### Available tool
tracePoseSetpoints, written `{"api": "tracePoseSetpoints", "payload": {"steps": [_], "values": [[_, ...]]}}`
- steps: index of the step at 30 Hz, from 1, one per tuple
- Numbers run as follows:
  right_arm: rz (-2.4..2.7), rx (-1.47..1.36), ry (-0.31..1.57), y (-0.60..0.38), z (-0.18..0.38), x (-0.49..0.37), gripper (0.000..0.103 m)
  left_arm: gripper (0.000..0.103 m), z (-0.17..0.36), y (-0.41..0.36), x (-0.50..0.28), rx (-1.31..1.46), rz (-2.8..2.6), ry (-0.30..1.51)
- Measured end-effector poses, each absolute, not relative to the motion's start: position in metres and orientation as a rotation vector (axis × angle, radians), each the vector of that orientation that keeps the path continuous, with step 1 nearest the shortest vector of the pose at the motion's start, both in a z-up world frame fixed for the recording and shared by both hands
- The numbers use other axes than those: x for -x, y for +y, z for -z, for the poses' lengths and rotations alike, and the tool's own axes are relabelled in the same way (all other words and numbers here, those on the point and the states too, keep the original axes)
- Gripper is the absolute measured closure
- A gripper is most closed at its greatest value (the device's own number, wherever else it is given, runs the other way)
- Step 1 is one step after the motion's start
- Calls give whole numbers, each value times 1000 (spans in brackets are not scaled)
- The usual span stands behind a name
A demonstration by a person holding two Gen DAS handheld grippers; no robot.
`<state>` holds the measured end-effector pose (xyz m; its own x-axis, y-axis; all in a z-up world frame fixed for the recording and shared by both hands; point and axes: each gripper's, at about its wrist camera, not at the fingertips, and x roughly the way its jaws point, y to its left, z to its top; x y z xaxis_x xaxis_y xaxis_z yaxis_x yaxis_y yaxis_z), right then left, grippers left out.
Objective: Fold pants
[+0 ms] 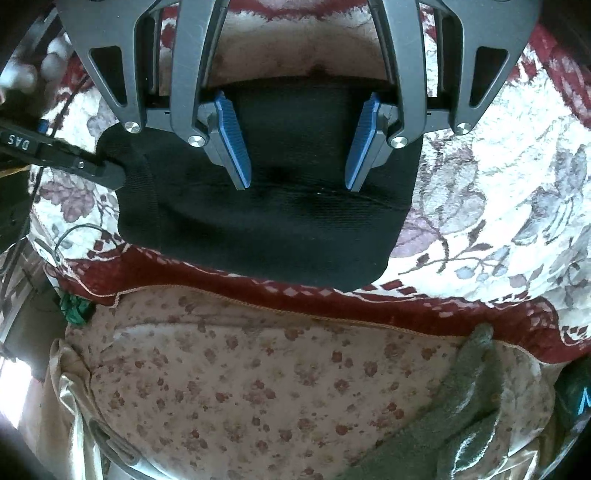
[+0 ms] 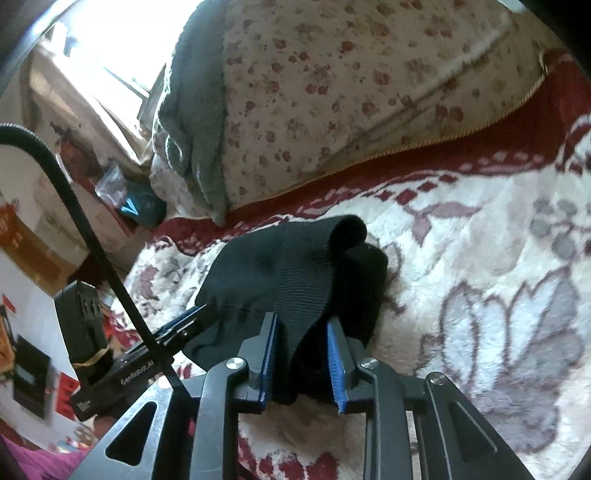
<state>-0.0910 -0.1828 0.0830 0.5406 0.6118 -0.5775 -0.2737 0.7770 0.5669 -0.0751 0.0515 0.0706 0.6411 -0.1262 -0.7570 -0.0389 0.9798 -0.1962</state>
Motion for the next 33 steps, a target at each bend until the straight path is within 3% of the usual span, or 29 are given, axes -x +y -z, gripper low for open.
{"api": "tracePoseSetpoints", "payload": {"steps": [6,10,13,15,25,28,33], "values": [[-498,-378,804,-185,-104,100,76,51,-78,54,79,200,33,869],[-509,-379,780,-180,-114,102,64,51,-85,59,81,201,16,857],[-518,-376,781,-171,-117,100,62,51,-90,64,83,194,7,847],[-505,-366,782,-168,-117,99,52,51,-94,70,84,190,8,845],[-444,-480,864,-185,-87,84,47,49,-91,104,74,265,91,888],[-467,-536,882,-190,-76,79,42,49,-83,114,65,303,119,912],[-506,-613,916,-190,-58,66,41,49,-58,126,48,360,143,988]]}}
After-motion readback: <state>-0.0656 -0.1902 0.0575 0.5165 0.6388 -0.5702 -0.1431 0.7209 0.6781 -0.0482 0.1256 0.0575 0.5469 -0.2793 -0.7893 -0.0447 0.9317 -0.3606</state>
